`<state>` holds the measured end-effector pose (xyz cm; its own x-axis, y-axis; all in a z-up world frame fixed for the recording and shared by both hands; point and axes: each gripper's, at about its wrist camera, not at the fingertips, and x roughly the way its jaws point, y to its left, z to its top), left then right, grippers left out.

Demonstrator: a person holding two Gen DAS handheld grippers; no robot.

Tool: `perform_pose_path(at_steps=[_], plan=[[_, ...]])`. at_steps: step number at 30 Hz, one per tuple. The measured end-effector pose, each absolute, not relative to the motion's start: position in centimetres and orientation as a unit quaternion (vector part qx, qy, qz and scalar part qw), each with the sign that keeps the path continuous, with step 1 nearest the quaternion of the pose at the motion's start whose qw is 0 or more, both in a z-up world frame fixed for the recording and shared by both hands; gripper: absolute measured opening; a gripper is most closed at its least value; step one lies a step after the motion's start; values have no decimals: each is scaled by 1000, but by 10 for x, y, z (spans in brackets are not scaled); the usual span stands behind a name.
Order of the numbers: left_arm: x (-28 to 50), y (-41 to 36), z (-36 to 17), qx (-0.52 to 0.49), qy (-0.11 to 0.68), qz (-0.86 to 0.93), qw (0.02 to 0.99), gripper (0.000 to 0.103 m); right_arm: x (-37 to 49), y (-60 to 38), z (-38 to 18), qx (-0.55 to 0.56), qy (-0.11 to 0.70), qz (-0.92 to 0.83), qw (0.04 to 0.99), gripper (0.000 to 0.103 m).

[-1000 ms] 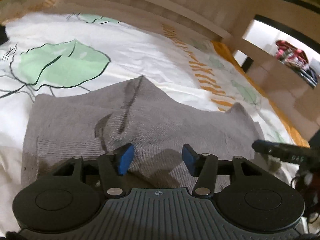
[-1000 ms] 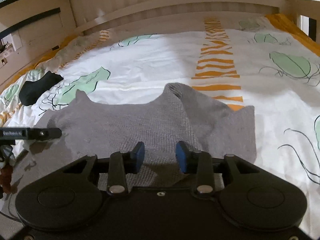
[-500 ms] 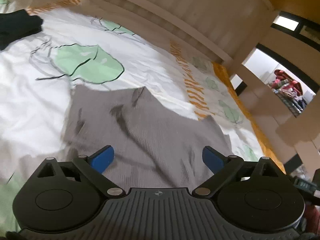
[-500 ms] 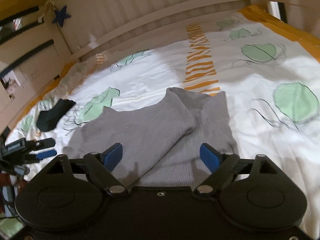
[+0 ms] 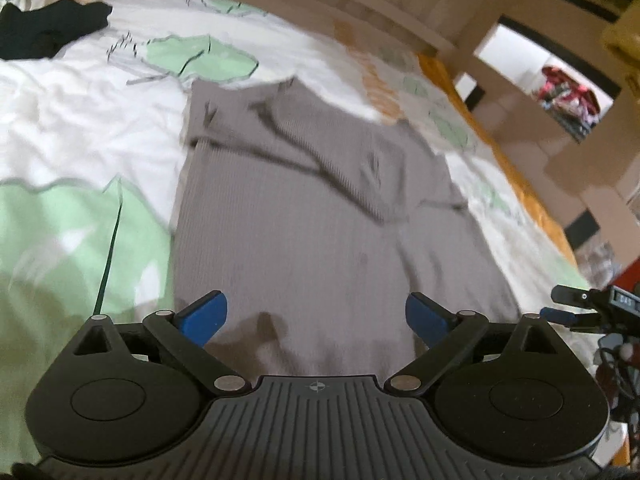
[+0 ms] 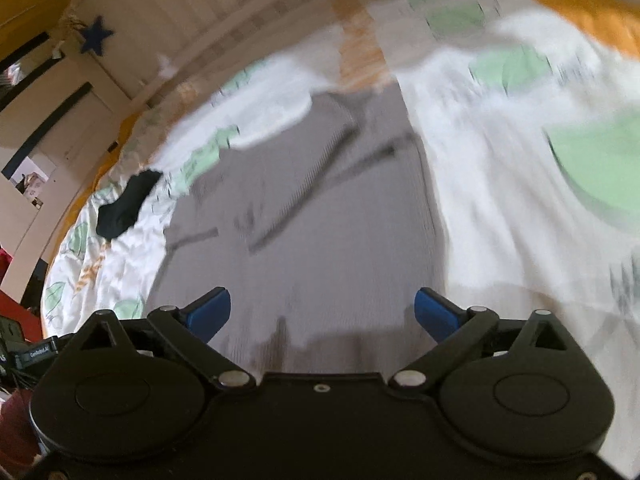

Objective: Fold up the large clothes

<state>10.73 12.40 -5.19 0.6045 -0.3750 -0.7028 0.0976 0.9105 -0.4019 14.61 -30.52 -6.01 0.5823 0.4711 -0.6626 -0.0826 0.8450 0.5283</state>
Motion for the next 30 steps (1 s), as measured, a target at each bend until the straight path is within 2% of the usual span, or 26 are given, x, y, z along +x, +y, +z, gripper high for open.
perform_pose_path(at_steps=[4,13,19,23,30], plan=[[84,127,-60,-149,444,-130,874,97,126,-311,-77,258,451,158,839,99],[63,113,-75,-85,472,-128,868,97,101,-295,-77,224,459,178,841,100],[77,115,-95,-116,496,-132,851,98,89,-279,-82,169,472,188,845,102],[86,112,-106,-133,500,-133,845,102,86,-269,-87,135,480,181,848,103],[87,108,-108,-125,499,-131,847,102,96,-278,-97,180,492,186,831,103]])
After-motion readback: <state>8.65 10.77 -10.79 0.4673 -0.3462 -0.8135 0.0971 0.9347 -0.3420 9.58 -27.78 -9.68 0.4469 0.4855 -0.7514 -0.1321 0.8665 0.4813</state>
